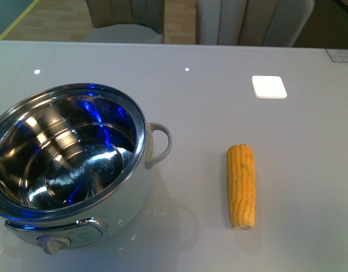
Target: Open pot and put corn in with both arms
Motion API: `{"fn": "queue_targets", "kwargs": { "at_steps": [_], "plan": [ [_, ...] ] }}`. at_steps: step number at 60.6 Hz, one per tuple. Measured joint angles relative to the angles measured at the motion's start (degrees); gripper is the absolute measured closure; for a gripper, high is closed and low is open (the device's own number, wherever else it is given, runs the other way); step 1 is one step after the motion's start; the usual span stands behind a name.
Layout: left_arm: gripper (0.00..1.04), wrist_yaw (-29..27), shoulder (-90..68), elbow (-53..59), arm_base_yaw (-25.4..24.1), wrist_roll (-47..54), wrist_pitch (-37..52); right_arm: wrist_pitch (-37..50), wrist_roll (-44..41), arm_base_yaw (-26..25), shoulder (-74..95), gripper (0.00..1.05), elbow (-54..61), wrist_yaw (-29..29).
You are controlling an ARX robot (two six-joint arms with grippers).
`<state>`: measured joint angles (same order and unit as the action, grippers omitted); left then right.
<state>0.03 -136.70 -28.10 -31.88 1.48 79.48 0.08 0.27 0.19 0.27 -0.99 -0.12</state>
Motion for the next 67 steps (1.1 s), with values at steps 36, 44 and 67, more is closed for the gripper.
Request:
{"fn": "queue_targets", "kwargs": {
  "at_steps": [36, 44, 67],
  "plan": [
    [0.63, -4.57, -14.27, -24.00, 3.72, -2.25, -4.59, -0.02, 0.00, 0.02, -0.07, 0.09, 0.00, 0.09],
    [0.63, -5.90, -15.87, -24.68, 3.89, -3.13, -2.54, -0.02, 0.00, 0.00, -0.07, 0.09, 0.00, 0.11],
    [0.53, -6.71, -16.26, -24.79, 4.11, -4.33, -2.97, -0.02, 0.00, 0.00, -0.07, 0.09, 0.00, 0.11]
  ]
}}
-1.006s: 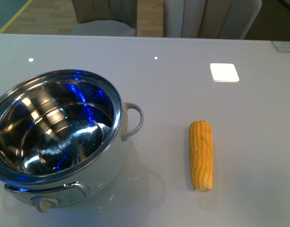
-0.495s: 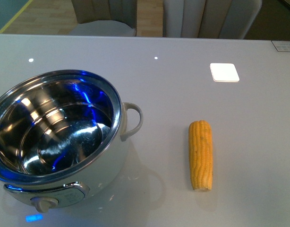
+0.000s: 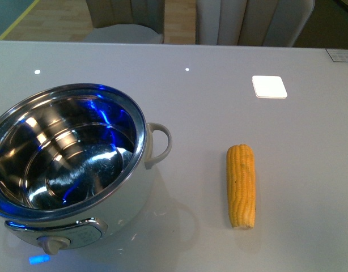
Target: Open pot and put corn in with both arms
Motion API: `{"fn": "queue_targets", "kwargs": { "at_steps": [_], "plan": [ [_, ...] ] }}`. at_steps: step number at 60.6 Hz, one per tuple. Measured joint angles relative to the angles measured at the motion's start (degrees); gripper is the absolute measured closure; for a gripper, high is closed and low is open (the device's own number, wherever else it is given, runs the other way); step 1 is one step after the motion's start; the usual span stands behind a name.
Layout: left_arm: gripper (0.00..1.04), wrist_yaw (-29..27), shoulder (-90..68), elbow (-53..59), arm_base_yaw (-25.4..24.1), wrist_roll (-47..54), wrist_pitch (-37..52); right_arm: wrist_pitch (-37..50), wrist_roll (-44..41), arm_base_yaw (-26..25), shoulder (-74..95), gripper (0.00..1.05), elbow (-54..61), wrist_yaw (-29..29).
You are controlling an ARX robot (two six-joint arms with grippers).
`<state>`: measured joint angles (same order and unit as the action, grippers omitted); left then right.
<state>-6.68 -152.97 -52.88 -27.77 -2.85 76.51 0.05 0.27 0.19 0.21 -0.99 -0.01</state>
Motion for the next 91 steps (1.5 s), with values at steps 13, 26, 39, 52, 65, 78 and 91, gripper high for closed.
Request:
{"fn": "queue_targets", "kwargs": {
  "at_steps": [13, 26, 39, 52, 65, 78, 91],
  "plan": [
    [0.19, 0.57, 2.25, 3.74, 0.02, 0.02, 0.04, 0.00, 0.00, 0.00, 0.00, 0.09, 0.00, 0.00],
    [0.07, 1.07, 13.57, 10.12, -0.15, 0.00, -1.01, 0.00, 0.00, 0.00, 0.00, 0.09, 0.00, 0.00],
    [0.07, 2.51, 36.13, 16.20, -0.44, -2.36, -11.23, 0.00, 0.00, 0.00, 0.00, 0.09, 0.00, 0.00],
    [0.07, 3.93, 53.40, 20.48, -0.02, -5.84, -17.81, 0.00, 0.00, 0.00, 0.00, 0.09, 0.00, 0.00],
    [0.20, 20.61, 52.48, 23.71, -0.68, -2.69, -8.70, -0.02, 0.00, 0.02, 0.02, 0.09, 0.00, -0.13],
    [0.63, 27.04, 64.92, 37.44, 6.95, 1.66, -4.52, -0.02, 0.00, 0.00, 0.00, 0.09, 0.00, -0.13],
    [1.02, 20.41, 81.07, 44.00, 13.09, 1.97, -14.27, -0.02, 0.00, 0.00, 0.00, 0.09, 0.00, -0.11]
  ]
}}
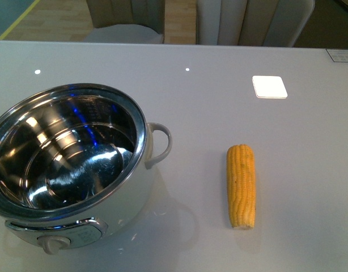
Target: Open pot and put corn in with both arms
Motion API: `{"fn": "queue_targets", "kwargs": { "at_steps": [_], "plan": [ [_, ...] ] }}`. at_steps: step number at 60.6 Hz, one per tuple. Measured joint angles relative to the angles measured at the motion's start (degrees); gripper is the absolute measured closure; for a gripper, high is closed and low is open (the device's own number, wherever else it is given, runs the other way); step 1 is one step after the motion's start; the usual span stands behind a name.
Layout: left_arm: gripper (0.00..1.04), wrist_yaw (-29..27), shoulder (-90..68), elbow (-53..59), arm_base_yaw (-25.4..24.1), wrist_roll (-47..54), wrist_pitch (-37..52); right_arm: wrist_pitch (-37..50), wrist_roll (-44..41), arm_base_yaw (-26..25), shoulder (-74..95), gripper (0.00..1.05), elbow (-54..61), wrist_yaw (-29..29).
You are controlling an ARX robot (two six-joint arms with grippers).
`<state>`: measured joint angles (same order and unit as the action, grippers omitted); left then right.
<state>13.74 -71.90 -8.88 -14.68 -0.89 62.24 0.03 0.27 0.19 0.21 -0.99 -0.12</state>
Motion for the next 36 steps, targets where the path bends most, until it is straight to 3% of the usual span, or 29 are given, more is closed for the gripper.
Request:
{"fn": "queue_targets", "kwargs": {
  "at_steps": [32, 36],
  "plan": [
    [1.01, -8.17, 26.32, 7.41, 8.92, 0.26, -18.88, 0.00, 0.00, 0.00, 0.00, 0.09, 0.00, -0.02],
    [1.01, -12.68, 29.64, 7.82, 12.11, 0.26, -21.77, 0.00, 0.00, 0.02, 0.00, 0.09, 0.00, -0.02]
  ]
}}
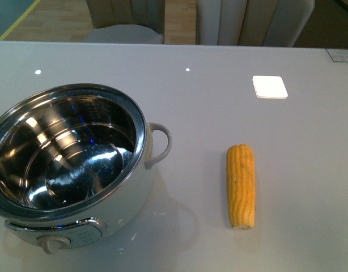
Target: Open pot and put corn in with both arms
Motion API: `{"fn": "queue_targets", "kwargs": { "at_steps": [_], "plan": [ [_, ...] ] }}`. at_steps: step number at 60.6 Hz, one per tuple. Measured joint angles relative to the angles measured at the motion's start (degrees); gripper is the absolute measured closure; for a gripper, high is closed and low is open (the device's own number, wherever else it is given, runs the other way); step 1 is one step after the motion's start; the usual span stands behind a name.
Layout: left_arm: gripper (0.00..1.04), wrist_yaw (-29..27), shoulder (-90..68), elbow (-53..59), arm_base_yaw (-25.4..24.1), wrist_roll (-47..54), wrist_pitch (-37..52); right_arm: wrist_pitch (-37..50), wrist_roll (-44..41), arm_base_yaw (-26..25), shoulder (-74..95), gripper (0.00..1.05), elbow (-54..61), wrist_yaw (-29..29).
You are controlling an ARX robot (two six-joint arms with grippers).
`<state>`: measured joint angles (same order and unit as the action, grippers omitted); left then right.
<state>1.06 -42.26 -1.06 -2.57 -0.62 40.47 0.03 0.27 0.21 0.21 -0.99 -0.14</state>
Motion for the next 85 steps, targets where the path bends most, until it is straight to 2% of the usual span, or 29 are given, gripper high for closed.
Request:
{"fn": "queue_targets", "kwargs": {
  "at_steps": [8, 36, 71, 76, 85],
  "plan": [
    [1.01, -0.96, 6.01, 0.35, 2.34, 0.02, -5.31, 0.00, 0.00, -0.02, 0.00, 0.09, 0.00, 0.04],
    [1.01, -1.09, 21.53, 0.35, 2.43, 0.02, -19.76, 0.00, 0.00, -0.02, 0.00, 0.09, 0.00, 0.02],
    [1.01, -1.09, 32.28, 0.35, 2.43, 0.02, -30.47, 0.00, 0.00, -0.02, 0.00, 0.09, 0.00, 0.02],
    [1.01, -1.07, 38.91, 0.35, 2.43, 0.04, -38.97, 0.00, 0.00, -0.02, 0.00, 0.09, 0.00, 0.02],
    [1.01, -1.09, 41.79, 0.35, 2.43, 0.02, -40.28, 0.00, 0.00, -0.02, 0.00, 0.09, 0.00, 0.02]
  ]
}}
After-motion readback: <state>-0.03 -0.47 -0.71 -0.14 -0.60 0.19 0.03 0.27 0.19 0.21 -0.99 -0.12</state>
